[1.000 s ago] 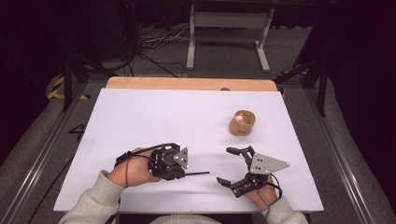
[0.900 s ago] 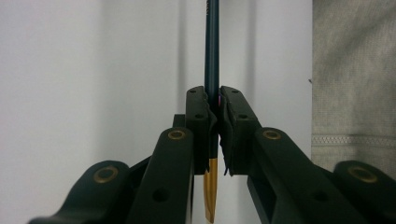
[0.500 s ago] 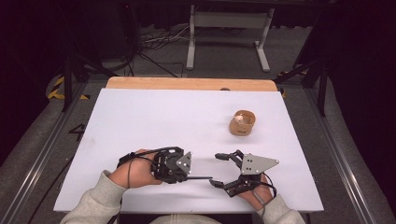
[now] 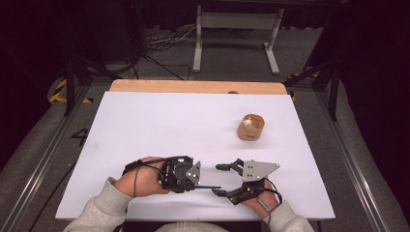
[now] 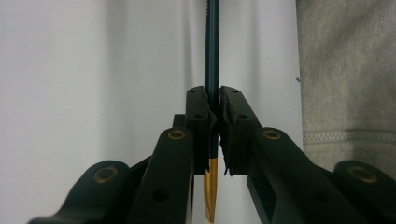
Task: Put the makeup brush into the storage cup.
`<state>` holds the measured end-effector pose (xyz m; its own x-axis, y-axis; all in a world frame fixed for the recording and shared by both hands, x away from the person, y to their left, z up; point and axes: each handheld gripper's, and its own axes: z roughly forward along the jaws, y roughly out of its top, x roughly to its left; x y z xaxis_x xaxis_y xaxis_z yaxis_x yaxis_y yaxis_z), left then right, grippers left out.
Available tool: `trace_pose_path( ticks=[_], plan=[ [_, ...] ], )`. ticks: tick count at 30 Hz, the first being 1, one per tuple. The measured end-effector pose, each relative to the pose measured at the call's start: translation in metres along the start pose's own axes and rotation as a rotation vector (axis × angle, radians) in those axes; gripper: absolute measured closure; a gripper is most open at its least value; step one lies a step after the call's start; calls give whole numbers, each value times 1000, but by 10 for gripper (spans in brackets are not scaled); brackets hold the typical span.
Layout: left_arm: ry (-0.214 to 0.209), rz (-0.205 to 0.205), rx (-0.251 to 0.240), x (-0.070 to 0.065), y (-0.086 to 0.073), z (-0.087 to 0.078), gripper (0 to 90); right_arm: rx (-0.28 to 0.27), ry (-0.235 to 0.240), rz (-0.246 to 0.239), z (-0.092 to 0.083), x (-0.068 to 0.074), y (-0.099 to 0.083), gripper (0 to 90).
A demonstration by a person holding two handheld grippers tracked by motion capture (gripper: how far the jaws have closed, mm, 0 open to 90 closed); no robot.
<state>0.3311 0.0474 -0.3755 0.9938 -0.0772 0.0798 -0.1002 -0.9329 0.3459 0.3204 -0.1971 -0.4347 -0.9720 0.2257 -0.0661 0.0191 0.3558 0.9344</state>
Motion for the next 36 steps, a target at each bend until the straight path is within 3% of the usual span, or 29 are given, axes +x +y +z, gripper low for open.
trace_pose_path(
  ticks=[5,14,19,29,36],
  plan=[
    [-24,-3,-14,1,-1,1,825,25,37,-1,7,1,1,323],
    [-25,7,-16,3,-2,1,825,76,93,-3,13,3,0,491],
    [-21,-6,-17,2,-2,2,825,94,111,-3,14,3,0,575],
    [-23,4,-19,1,-2,-1,825,130,167,3,15,0,-2,837],
    [-26,3,-21,1,-2,-1,825,131,177,3,14,-1,-1,846]
  ],
)
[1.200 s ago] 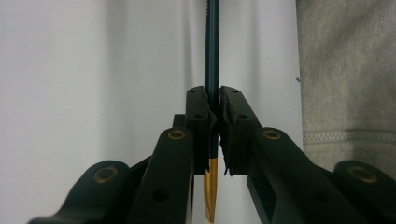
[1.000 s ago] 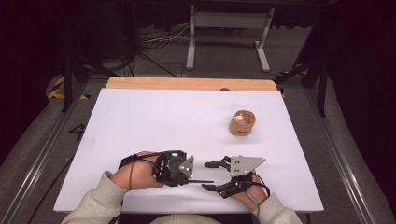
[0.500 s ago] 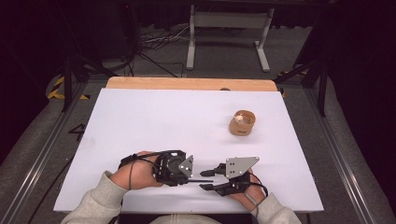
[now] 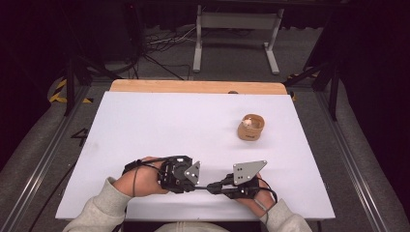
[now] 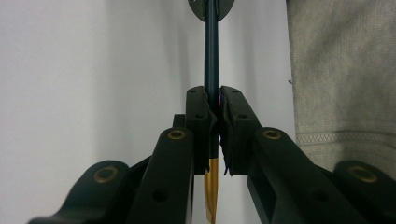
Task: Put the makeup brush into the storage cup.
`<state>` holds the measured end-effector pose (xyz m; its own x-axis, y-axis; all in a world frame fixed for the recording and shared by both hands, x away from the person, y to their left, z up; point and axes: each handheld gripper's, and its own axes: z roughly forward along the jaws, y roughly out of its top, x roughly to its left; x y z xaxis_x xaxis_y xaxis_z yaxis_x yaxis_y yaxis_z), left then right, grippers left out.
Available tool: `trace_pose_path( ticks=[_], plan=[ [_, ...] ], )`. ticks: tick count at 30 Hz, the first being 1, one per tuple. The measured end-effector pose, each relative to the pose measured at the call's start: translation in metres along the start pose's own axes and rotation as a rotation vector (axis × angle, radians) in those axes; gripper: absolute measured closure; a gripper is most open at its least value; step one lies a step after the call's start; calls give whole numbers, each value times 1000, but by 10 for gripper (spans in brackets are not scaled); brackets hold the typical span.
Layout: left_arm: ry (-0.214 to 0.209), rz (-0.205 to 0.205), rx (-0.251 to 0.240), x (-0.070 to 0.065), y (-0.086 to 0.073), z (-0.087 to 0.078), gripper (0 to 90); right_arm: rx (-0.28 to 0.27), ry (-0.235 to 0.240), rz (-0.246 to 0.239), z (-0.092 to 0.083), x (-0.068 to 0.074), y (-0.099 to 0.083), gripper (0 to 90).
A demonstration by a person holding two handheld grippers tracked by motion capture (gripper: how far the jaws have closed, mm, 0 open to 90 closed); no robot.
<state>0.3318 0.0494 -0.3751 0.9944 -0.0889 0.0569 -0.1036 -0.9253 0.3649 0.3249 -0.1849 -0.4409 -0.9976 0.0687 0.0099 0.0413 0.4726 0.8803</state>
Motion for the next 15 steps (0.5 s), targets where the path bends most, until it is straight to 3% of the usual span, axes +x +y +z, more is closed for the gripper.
trace_pose_path(
  ticks=[11,15],
  plan=[
    [-1,-17,-1,0,-2,-2,809,10,-13,-11,-1,2,2,850],
    [-3,-18,2,2,-5,-7,713,2,-20,-5,-5,1,1,850]
  ],
)
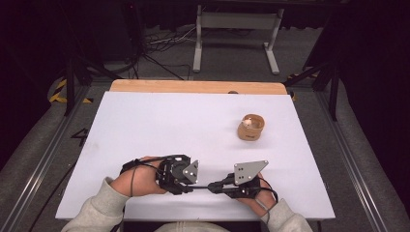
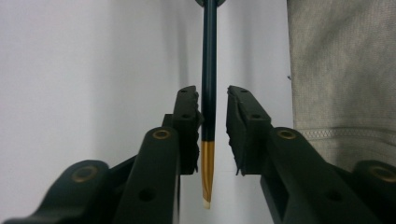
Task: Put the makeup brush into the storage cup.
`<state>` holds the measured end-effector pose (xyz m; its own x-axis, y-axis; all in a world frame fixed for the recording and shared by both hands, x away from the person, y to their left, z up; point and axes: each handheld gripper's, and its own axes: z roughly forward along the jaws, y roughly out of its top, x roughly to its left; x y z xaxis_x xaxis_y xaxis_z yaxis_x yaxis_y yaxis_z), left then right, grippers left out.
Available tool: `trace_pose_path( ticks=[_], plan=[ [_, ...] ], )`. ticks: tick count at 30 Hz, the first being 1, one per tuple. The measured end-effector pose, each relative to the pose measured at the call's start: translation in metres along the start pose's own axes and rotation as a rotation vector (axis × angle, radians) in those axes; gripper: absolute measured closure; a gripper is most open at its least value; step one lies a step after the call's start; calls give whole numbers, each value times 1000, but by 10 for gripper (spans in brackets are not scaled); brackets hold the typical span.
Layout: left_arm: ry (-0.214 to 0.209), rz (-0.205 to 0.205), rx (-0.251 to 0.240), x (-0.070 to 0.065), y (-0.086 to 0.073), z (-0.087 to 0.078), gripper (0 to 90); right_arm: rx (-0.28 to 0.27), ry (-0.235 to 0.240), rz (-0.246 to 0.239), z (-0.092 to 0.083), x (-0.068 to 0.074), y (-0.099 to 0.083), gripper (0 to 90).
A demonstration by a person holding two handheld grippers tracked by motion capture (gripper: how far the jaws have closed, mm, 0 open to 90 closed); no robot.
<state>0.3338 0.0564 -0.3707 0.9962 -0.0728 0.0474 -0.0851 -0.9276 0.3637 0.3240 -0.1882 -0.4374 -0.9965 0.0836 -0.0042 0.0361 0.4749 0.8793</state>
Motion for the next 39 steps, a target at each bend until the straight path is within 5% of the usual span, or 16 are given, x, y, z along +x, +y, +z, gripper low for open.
trace_pose_path(
  ticks=[9,21,28,39],
  plan=[
    [5,-41,18,4,-12,-3,638,-20,-20,0,-11,1,1,850],
    [8,-67,11,8,-23,-4,665,-43,-29,4,-20,0,0,849],
    [2,-45,-21,9,-24,-5,814,-56,-28,7,-19,-1,0,849],
    [30,7,-50,3,-23,-10,839,-79,-3,29,-19,-6,-5,839]
  ],
)
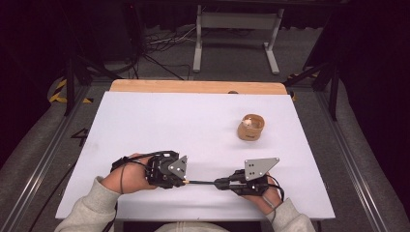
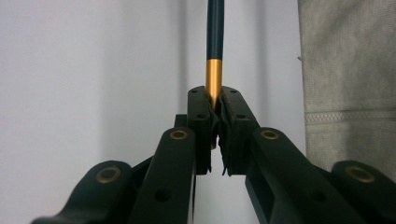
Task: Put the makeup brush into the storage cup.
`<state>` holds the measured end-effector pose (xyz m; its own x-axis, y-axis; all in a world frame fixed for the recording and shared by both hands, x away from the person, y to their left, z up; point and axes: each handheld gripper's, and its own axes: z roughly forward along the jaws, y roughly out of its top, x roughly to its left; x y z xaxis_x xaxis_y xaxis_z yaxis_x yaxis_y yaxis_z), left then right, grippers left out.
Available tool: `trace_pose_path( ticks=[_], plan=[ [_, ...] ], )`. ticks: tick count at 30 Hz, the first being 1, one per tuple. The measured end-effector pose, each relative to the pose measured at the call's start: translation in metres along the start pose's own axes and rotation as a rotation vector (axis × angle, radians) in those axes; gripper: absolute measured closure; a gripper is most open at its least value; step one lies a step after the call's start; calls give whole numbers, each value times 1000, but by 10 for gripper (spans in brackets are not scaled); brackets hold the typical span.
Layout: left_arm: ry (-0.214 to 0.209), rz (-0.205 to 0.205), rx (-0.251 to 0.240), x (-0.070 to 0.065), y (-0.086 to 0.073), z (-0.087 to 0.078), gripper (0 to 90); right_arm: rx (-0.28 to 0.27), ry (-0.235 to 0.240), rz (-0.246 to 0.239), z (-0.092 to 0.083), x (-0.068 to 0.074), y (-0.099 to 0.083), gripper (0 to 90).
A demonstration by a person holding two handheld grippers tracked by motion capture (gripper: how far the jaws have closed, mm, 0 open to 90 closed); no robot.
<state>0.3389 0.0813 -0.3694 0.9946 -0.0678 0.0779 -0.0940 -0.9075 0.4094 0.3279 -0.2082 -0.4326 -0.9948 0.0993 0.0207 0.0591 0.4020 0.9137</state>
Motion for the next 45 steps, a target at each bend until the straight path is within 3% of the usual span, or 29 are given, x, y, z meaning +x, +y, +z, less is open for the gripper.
trace_pose_path(
  ticks=[6,13,18,21,31,45],
  plan=[
    [3,17,4,-2,1,1,843,8,-6,5,1,0,-1,791],
    [7,21,3,-2,2,-1,844,6,-40,20,0,1,7,540],
    [19,21,12,-3,2,-1,844,37,-69,20,-2,1,21,492],
    [16,20,12,-3,3,-1,845,74,-72,27,0,1,29,489],
    [18,11,34,-3,3,2,844,280,-82,14,16,-1,63,484],
    [13,5,41,-2,3,4,844,464,-73,50,35,-6,77,493]
  ],
)
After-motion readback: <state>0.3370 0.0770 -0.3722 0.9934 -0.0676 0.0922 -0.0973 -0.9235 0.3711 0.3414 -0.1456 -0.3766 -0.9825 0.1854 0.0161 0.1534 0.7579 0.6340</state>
